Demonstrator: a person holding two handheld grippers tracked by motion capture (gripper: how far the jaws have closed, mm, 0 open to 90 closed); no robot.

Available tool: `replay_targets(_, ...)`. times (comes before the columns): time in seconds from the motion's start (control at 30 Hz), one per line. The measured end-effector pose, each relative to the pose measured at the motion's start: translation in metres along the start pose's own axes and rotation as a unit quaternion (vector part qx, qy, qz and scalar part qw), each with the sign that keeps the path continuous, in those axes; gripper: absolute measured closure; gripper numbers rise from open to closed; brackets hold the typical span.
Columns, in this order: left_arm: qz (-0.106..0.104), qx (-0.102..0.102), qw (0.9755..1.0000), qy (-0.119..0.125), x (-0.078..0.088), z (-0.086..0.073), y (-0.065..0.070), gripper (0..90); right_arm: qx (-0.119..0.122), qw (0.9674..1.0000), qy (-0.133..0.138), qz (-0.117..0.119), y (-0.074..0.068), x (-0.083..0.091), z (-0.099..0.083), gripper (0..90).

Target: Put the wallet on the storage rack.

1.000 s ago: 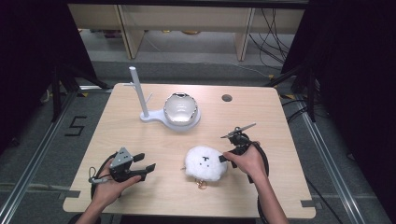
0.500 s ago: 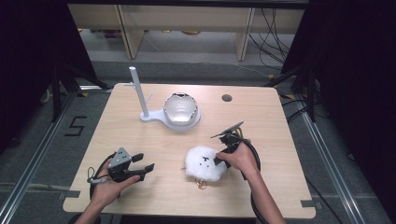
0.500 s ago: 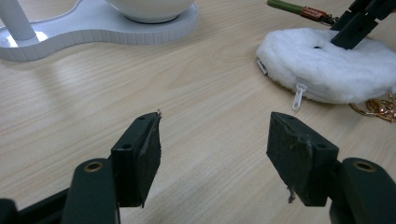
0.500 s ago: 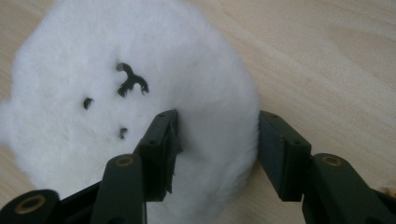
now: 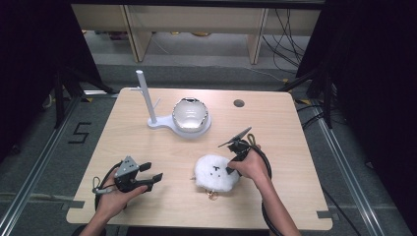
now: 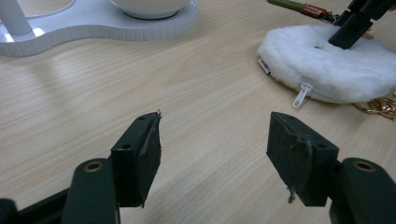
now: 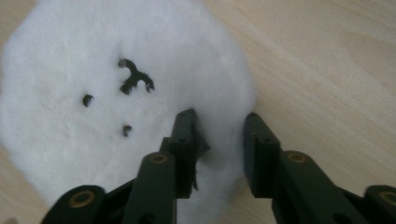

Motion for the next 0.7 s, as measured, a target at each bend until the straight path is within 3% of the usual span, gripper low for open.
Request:
replay_targets(0.17,0.002,0.001,1.0000,-0.003,0.000,-0.001,0.000,34.4,0.007,0.9998,0.015,0.007,-0.003,0.006,-0.002,79.4)
replay_targets(0.3,0.002,0.001,1.0000,0.002,0.001,0.000,-0.001,34.4,0.016,0.9987,0.048,0.009,-0.006,0.014,-0.001,80.7)
replay_targets(0.33,0.004,0.001,1.0000,0.003,0.001,0.000,-0.001,34.4,0.032,0.9970,0.069,0.011,-0.005,0.016,0.002,80.9)
replay_targets(0.37,0.005,0.001,1.0000,0.003,0.001,0.000,-0.001,34.4,0.026,0.9974,0.067,0.009,-0.006,0.020,0.000,81.1)
replay_targets(0.43,0.004,0.001,1.0000,0.003,0.001,0.000,-0.001,34.4,0.034,0.9954,0.089,0.011,-0.007,0.025,0.002,81.3)
replay_targets(0.7,0.008,0.003,0.9999,0.006,0.000,-0.001,-0.001,34.4,0.013,0.9892,0.145,0.017,-0.012,0.047,0.010,81.9)
Point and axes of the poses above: each handheld gripper's, and its own axes: x roughly backward along the jaws, z roughly out of its top, y roughly to its right, the point moved 9 cm from there along -x, roughly forward along the jaws, and after that the axes turned 11 degrees about -z, right-handed, at the moved point
